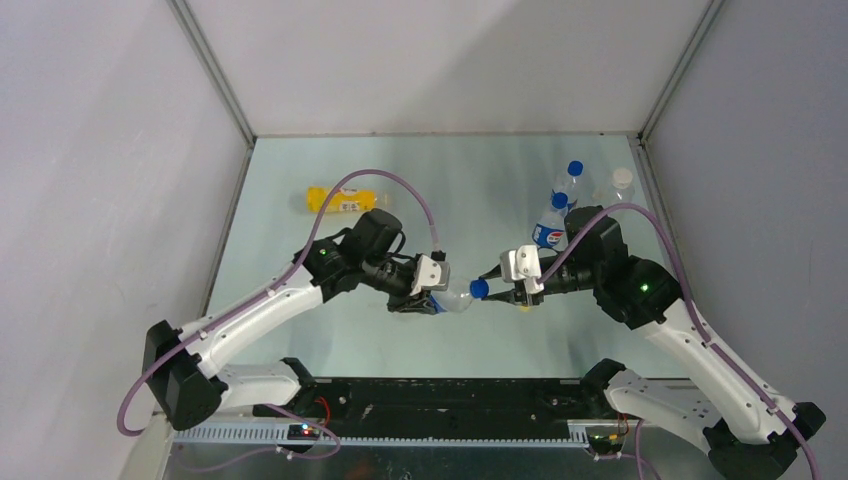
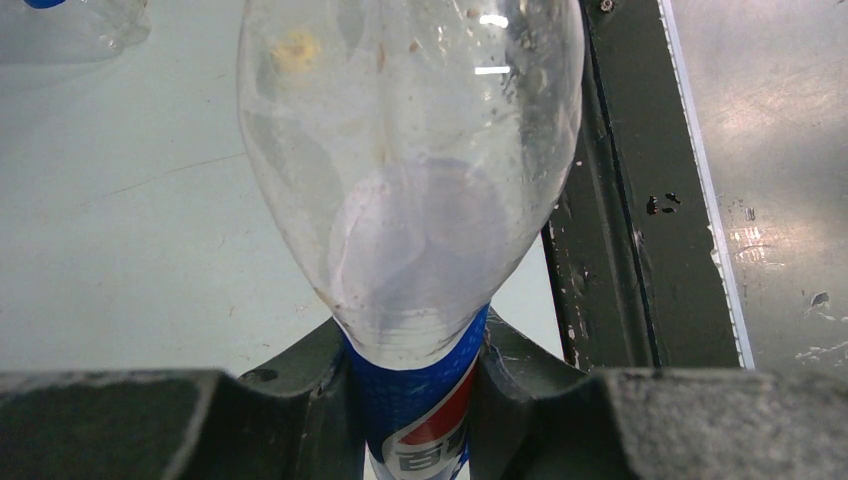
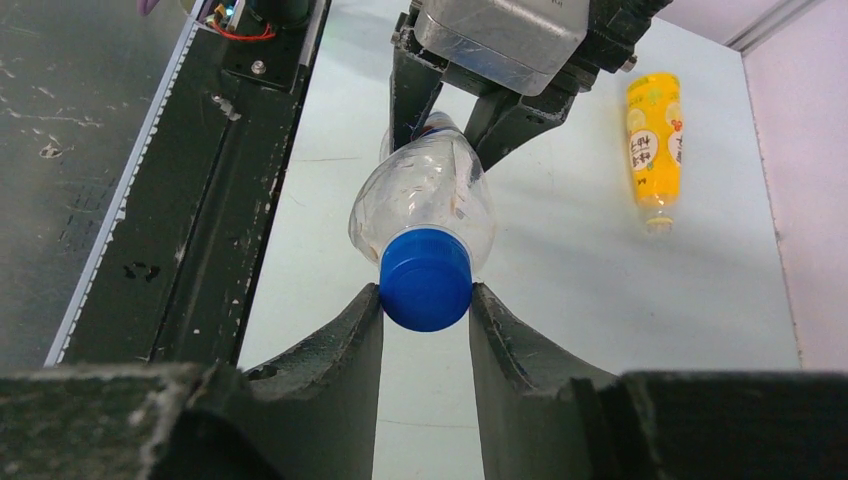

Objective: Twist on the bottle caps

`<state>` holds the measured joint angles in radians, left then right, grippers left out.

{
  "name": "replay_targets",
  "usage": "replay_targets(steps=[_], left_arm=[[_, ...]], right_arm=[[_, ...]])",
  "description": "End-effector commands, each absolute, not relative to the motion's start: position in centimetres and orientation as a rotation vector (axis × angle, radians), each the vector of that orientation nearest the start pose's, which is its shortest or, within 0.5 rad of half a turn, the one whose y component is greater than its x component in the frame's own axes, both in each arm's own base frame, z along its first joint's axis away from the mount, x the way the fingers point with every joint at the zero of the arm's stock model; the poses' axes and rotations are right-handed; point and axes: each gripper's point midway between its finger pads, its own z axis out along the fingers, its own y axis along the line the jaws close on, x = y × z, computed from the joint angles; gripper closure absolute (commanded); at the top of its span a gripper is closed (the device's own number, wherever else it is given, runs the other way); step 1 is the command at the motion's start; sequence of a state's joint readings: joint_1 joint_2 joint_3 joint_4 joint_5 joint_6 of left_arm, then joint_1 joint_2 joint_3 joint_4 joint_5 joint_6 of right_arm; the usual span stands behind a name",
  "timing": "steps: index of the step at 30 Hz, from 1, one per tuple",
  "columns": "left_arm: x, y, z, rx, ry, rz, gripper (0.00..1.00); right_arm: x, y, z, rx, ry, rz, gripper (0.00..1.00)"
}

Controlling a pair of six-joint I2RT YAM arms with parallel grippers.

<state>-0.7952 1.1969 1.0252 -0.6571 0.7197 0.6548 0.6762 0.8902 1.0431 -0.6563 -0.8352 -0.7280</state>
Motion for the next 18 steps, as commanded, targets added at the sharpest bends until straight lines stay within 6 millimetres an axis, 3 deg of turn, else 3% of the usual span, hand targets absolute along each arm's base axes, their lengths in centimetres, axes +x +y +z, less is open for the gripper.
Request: replay_targets(steps=[1,18], left_arm=[[15.0,-29.0,21.8,1.750,1.410,-0.903,0.98],[15.2,-29.1,21.4,1.761,1.435,-0.877,0.98]], right_arm=[[12.6,25.4,29.8,-1.601,1.121,0.886,0.66],[12.7,25.9,30.9,-1.552,1.124,0.913,0.61]])
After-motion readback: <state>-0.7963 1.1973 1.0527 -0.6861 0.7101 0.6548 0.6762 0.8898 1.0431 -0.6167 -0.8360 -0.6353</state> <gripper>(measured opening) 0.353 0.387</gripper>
